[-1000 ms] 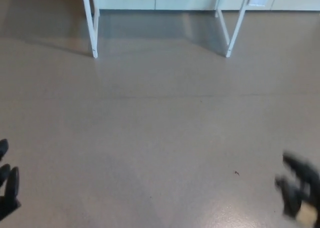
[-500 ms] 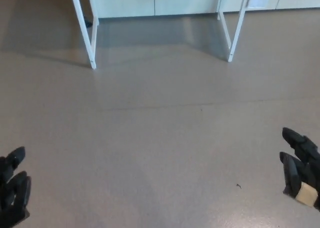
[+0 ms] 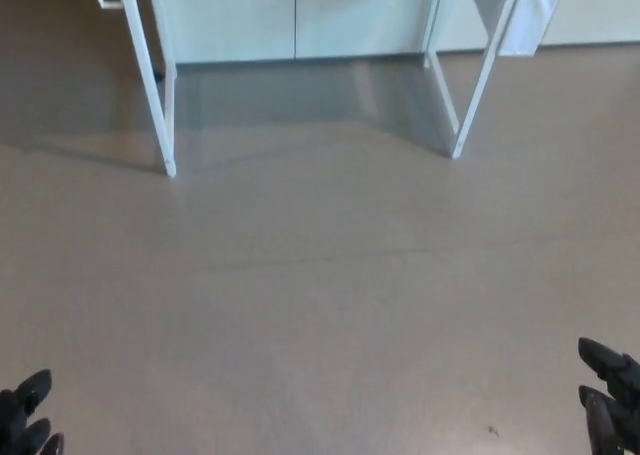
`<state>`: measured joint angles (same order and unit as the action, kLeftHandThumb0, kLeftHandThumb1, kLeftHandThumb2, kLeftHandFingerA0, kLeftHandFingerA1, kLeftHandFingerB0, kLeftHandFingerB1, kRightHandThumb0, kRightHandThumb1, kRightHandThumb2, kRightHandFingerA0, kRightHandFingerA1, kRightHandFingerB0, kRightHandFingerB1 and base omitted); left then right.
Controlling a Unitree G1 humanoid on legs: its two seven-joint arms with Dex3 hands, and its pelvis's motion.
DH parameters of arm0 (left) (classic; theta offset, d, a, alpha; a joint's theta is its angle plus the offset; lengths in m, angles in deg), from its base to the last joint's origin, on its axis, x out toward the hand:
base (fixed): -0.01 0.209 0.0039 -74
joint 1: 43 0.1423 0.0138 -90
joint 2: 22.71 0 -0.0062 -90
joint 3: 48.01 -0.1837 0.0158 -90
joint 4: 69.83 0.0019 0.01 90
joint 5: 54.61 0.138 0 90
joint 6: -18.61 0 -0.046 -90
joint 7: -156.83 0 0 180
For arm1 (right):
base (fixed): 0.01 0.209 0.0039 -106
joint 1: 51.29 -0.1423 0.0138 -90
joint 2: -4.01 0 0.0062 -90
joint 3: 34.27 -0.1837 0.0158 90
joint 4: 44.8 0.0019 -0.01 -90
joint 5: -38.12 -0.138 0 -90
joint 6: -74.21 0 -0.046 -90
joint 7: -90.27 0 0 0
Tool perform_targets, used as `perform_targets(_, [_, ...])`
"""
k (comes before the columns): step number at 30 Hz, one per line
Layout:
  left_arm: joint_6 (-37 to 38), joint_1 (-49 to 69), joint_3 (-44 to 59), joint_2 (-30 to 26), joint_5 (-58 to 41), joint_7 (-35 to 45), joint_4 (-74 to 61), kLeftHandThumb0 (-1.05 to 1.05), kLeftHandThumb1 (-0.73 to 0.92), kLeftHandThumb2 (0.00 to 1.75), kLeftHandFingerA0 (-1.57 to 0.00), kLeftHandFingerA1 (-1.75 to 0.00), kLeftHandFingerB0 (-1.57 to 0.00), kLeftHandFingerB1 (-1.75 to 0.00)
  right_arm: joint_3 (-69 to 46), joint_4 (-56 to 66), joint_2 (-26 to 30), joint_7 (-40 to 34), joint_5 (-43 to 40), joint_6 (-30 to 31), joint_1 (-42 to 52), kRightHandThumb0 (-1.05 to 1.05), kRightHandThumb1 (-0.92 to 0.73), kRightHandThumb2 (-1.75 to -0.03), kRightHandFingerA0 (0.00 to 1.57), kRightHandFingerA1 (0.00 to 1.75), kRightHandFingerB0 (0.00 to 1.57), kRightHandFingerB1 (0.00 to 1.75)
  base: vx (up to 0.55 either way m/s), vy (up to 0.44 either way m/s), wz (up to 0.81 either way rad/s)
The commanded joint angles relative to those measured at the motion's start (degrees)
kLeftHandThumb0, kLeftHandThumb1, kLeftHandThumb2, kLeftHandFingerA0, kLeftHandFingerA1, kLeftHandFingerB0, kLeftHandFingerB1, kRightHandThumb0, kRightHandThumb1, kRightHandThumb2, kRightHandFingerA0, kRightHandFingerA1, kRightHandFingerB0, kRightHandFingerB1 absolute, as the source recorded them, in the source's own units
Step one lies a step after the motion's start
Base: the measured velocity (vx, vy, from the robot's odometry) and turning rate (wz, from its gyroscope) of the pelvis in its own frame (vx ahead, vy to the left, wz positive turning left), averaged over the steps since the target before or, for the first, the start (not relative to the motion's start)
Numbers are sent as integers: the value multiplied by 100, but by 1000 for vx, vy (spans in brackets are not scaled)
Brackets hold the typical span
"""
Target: The robot walks towards a desk on which an air pump is kept in the middle. It lifts it up and holds it with its left hand and uses its right hand to compress it by pushing its handle inwards.
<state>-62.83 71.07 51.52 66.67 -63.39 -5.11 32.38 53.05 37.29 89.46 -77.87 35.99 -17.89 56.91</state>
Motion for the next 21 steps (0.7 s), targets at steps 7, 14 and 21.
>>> perform_targets(7, [274, 197, -24, -52, 250, 10, 30, -76, 73, 103, -2, -26, -3, -21, -60, -16, 93, -64, 136, -231, 193, -77, -81, -110, 4, 38, 0, 23, 313, 26, 15])
perform_targets(14, [250, 257, -19, -87, 249, 100, 2, -79, 75, 105, -2, -23, -2, -18, -38, -165, 105, -138, 258, -408, 285, -77, -81, -110, 9, 40, 0, 24, 468, -131, -2])
perform_targets(21, [277, 323, -7, -56, 203, 164, 55, -78, 74, 105, -1, -23, 0, -18, -39, -201, 92, -104, 243, -448, 402, -78, -82, -111, 6, 38, 0, 22, 368, 30, -18])
